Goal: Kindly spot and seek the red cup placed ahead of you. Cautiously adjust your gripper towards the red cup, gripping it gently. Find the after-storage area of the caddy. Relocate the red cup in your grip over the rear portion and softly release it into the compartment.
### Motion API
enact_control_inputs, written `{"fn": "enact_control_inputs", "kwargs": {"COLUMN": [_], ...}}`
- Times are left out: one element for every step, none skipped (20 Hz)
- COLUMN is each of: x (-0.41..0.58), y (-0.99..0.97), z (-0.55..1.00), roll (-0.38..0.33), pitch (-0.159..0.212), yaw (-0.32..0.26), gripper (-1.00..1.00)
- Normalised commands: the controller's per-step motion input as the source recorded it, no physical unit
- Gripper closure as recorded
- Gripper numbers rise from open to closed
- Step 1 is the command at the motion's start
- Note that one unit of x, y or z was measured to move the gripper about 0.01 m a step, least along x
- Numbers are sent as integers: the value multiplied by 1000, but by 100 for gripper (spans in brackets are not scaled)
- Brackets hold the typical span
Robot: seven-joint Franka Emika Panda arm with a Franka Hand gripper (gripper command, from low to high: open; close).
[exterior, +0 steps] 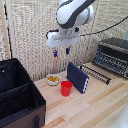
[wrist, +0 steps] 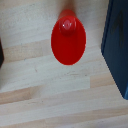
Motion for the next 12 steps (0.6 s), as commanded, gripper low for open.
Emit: {"fn": "enact_control_inputs", "kwargs": {"x": [-174,-183,-183,-177,-171,-134,-94,-29,-14,0,0,0], "y": [40,-100,-100,-97,-100,-100,-86,-51,-49,-69,-83,-111], "z": [-280,-363,-363,-369,-363,-351,-343,-329,-320,-303,-311,-331], "roll": [-47,6,6,4,5,7,6,3,0,0,0,0], "pitch": [0,0,0,0,0,0,2,19,20,23,26,20], "yaw": [0,1,1,1,1,0,0,0,0,0,0,0], "gripper": [-100,-100,-100,-100,-100,-100,-100,-100,-100,-100,-100,-100]}}
